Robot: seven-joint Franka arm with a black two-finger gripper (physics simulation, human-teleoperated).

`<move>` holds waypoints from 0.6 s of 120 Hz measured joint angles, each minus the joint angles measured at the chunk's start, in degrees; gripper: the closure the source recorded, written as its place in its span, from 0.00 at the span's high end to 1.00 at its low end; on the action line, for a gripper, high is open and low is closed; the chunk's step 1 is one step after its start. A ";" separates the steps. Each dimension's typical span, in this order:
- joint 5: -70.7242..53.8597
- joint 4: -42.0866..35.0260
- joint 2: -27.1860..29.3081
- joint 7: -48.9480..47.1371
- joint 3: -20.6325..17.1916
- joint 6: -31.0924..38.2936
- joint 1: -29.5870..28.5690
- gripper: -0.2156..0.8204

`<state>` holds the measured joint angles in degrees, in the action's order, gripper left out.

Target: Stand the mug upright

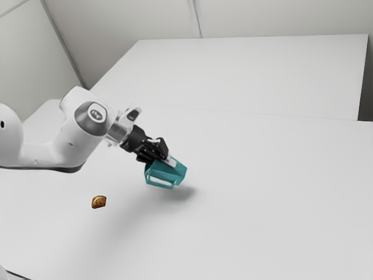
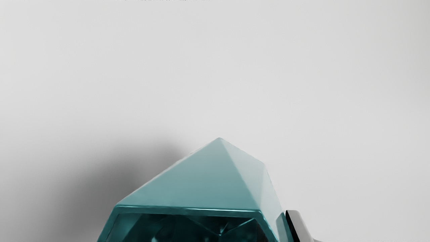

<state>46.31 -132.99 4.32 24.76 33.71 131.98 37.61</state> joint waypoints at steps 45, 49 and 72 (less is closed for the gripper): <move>-18.30 0.69 0.81 -10.85 2.92 -1.42 5.80 0.04; -20.63 0.83 1.10 -12.05 2.92 -1.49 6.18 0.04; -33.37 3.74 1.53 -19.05 3.02 -4.78 6.90 0.04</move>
<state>12.94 -129.24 5.85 5.71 36.73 127.20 44.51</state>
